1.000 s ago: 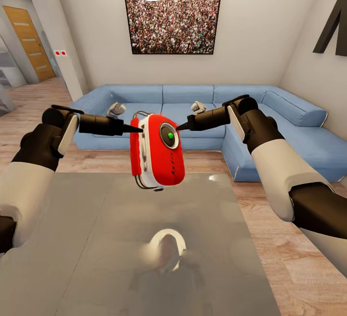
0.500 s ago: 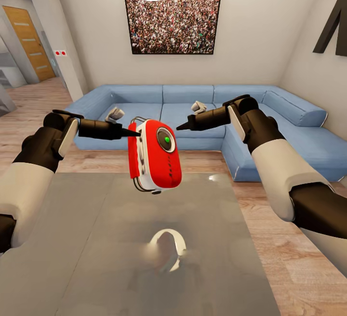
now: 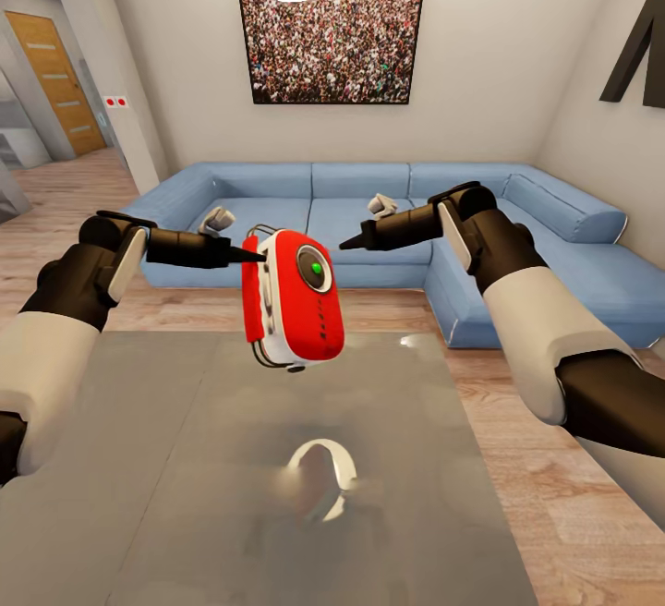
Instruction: Turn on the radio receiver that's on the table in the living room.
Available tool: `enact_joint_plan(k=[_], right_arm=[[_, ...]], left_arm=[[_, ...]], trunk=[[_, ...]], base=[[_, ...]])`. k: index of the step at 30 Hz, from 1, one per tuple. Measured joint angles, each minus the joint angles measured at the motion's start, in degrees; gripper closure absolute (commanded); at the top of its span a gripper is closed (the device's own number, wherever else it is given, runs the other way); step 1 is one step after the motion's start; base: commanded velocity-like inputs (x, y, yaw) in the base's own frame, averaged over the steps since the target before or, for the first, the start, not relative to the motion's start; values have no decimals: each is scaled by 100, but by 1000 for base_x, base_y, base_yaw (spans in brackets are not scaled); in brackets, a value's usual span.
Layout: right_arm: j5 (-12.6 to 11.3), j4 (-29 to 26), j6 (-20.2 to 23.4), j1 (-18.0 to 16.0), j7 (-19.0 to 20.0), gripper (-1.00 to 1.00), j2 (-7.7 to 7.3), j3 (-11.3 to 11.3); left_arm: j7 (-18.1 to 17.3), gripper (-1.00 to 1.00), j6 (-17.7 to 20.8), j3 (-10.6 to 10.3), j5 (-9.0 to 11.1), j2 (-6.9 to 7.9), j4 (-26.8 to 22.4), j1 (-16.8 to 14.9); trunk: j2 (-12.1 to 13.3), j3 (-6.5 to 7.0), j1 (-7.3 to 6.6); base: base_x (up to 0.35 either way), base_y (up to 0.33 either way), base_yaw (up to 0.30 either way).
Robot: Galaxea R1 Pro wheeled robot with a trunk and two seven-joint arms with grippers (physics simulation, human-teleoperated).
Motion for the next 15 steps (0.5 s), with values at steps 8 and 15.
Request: enact_joint_plan(k=[8, 15], right_arm=[[6, -12, 5, 0, -2, 100, -56, -10], [25, -212, 13, 0, -2, 100, -142, -11]], left_arm=[[8, 100, 4, 0, 3, 15, 91, -1], [9, 100, 1, 0, -3, 43, 137, -3]], trunk=[[0, 0, 0], [0, 0, 0]], base=[[0, 0, 0], [0, 0, 0]])
